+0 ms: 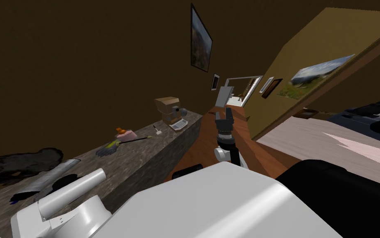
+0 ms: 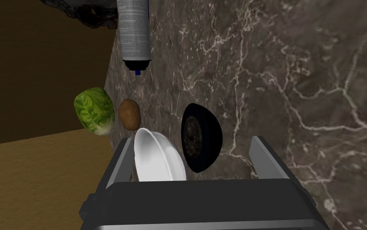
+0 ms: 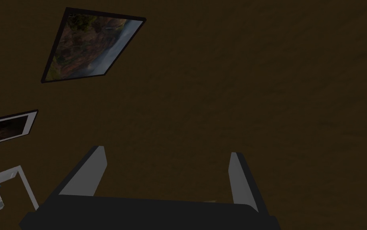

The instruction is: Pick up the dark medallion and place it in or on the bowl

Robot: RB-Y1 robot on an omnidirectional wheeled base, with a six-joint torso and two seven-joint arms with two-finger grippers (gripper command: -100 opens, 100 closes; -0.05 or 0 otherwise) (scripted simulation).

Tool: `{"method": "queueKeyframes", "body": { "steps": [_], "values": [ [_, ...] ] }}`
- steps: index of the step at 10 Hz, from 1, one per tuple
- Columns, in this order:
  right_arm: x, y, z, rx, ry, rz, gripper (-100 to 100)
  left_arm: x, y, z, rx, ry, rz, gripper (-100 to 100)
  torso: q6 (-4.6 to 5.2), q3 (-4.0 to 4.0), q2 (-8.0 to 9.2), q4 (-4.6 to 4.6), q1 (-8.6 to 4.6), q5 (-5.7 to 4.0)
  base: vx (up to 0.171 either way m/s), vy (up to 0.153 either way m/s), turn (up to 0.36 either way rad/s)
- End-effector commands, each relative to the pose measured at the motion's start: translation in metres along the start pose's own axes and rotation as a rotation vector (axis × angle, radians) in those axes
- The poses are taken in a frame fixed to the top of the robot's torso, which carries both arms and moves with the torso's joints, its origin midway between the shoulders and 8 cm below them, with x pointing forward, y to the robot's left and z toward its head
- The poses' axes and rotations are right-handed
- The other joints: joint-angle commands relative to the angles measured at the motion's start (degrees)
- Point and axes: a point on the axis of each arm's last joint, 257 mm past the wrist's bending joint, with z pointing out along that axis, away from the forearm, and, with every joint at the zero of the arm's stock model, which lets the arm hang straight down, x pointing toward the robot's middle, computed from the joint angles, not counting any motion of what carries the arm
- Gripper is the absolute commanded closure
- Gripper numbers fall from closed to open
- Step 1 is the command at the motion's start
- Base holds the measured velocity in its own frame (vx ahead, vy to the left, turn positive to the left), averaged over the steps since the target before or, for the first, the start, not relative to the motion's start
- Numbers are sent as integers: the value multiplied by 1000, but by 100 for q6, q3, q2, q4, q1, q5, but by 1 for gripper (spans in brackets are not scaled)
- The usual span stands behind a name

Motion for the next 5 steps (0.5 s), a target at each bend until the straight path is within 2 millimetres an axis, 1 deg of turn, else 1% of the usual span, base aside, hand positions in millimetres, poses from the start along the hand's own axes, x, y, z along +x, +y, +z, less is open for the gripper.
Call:
{"method": "queueKeyframes", "body": {
  "steps": [1,2,3,4,5],
  "values": [
    [0,0,0,0,0,0,0,16,-3,-5,19,39,27,-100,0,0,0,0,0,0,-215,83,-107],
    [0,0,0,0,0,0,0,27,1,-8,16,62,51,-100,0,2,3,1,21,5,-189,98,-72],
    [0,0,0,0,0,0,0,35,5,-9,9,77,75,-100,-1,-1,-3,0,32,8,-137,72,-29],
    [0,0,0,0,0,0,0,44,10,-9,-2,91,107,-100,-1,-10,-20,-3,27,8,-81,43,3],
    [0,0,0,0,0,0,0,48,13,-8,-9,98,126,-100,-1,-22,-41,-8,18,6,-49,24,15]
  ]
}}
